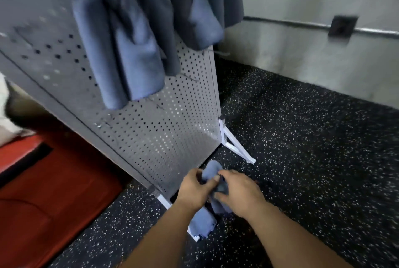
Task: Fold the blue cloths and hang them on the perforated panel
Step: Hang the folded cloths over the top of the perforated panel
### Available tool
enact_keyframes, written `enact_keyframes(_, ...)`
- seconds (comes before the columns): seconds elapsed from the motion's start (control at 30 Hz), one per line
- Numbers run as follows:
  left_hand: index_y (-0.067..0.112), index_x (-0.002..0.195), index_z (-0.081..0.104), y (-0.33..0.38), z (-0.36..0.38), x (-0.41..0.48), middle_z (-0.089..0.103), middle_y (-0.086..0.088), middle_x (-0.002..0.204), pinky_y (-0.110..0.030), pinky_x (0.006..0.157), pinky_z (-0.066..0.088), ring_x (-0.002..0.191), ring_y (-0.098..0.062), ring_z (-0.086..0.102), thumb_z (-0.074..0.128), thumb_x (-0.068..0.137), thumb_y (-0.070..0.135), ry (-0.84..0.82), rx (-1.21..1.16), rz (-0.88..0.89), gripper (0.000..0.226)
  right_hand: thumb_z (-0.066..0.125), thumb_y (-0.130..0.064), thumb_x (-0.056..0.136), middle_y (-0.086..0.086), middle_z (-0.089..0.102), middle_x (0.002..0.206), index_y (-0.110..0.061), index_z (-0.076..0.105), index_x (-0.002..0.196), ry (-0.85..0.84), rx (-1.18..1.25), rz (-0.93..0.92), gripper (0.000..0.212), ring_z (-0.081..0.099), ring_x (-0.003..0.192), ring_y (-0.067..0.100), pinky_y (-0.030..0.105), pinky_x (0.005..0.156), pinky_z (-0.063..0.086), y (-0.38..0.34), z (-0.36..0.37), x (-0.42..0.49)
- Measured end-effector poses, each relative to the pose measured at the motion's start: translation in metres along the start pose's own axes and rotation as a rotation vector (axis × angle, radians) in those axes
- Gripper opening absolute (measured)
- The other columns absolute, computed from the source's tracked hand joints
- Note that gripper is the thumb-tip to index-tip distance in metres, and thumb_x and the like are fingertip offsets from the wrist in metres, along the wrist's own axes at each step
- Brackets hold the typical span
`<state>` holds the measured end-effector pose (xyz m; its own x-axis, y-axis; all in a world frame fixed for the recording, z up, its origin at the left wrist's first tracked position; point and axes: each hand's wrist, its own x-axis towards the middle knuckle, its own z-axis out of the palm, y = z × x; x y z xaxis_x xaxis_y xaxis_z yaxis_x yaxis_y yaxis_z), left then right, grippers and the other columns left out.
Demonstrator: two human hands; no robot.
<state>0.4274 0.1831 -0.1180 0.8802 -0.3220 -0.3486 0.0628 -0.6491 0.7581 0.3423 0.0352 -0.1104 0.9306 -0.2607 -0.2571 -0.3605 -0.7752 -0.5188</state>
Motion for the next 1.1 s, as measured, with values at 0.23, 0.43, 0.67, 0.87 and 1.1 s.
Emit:
enact_keyframes(0.23,0.028,0.108,0.062,0.046,-0.042,-0.08,0.074,0.008,0.102,-0.039,0.09,0.061,0.096,-0.007,0.07,0.076,0.095,0.048,0.067,-0.112,0.136,0.028,0.077,-0.053,0.089,-0.013,0.071,0.123,-0.04,0.058,0.137,0.108,0.054,-0.059,0.054,0.069,0.111,0.016,0.033,0.094,0.056,-0.045,-0.067,-0.057)
enact_keyframes(0.43,0.034,0.123,0.06,0.071,-0.073,-0.133,0.073,0.017,0.112,-0.038,0.095,0.06,0.104,-0.002,0.069,0.073,0.099,0.043,0.119,-0.173,0.271,0.029,0.077,-0.053,0.086,-0.019,0.075,0.115,-0.045,0.061,0.132,0.178,0.128,-0.107,0.05,0.07,0.098,0.007,0.031,0.083,0.057,-0.076,-0.105,-0.1)
enact_keyframes(0.67,0.035,0.118,0.063,0.098,-0.109,-0.178,0.074,0.017,0.108,-0.026,0.09,0.057,0.1,-0.001,0.07,0.073,0.1,0.032,0.243,-0.181,0.358,0.021,0.079,-0.054,0.089,-0.025,0.073,0.105,-0.043,0.067,0.13,0.268,0.16,-0.212,0.044,0.066,0.086,-0.009,0.012,0.07,0.05,-0.121,-0.143,-0.137)
enact_keyframes(0.87,0.03,0.128,0.063,0.123,-0.141,-0.21,0.072,0.018,0.109,-0.006,0.076,0.048,0.097,0.012,0.065,0.07,0.102,0.031,0.393,-0.21,0.444,0.027,0.076,-0.056,0.089,-0.021,0.076,0.102,-0.042,0.067,0.125,0.359,0.227,-0.27,0.04,0.072,0.088,-0.002,0.033,0.082,0.063,-0.159,-0.166,-0.154)
enact_keyframes(1.1,0.033,0.132,0.064,0.14,-0.17,-0.233,0.069,0.015,0.122,-0.033,0.098,0.056,0.113,-0.005,0.067,0.065,0.099,0.039,0.562,-0.176,0.535,0.033,0.066,-0.064,0.087,-0.024,0.075,0.095,-0.045,0.068,0.119,0.447,0.272,-0.339,0.038,0.071,0.089,-0.001,0.035,0.082,0.063,-0.195,-0.18,-0.17)
